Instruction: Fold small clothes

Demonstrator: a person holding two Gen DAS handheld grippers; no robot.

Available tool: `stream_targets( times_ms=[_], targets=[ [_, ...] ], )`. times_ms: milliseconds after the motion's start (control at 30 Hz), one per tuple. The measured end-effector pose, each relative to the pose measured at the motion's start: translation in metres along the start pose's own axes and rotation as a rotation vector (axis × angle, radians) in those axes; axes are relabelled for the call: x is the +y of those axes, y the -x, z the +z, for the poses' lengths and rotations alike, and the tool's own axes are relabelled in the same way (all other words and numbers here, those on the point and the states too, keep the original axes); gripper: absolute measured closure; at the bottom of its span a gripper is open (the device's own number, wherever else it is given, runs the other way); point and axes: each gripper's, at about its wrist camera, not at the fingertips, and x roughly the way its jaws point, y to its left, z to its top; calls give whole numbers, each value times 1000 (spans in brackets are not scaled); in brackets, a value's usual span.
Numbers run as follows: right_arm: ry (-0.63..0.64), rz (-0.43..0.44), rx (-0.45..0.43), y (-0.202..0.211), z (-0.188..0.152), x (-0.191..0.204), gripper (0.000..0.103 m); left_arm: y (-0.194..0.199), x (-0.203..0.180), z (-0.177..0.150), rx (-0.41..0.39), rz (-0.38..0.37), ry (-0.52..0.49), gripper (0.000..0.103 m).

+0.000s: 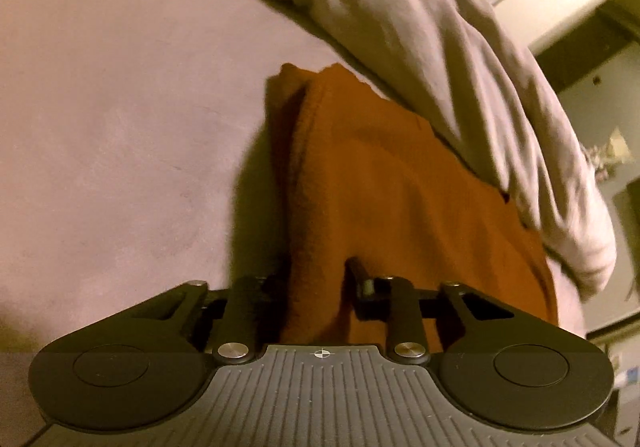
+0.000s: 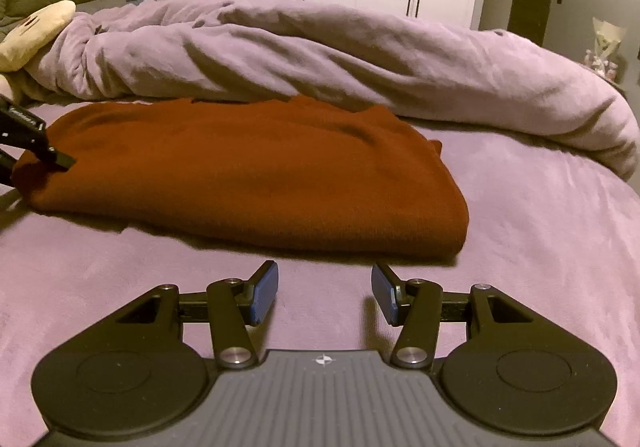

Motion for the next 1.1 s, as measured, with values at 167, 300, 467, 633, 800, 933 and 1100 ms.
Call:
stream_targets(
  times_ms=[167, 300, 467, 633, 800, 933, 1100],
  targets=[
    [-4, -1, -22, 3, 5, -3, 52, 22, -27, 3, -52, 15, -44, 84],
    [-27, -2, -42, 6, 6, -9, 52, 42, -77, 10, -112, -14, -138, 85],
    [-75, -3, -59, 12, 4, -18, 52, 34, -165, -8, -121, -45, -361, 85],
    [-101, -14, -67, 16, 1, -29, 52, -18, -225, -57, -44, -58, -514, 84],
    [-112, -35, -64, 18, 1, -44, 52, -56, -223, -102, -30, -4, -576, 73],
    [-116, -50, -53, 18, -2, -55, 52, -32, -218, -101, -37, -41, -539, 63],
    [-128, -77, -44, 12, -3, -56, 52, -3, -212, -100, -59, -47, -561, 62]
  ],
)
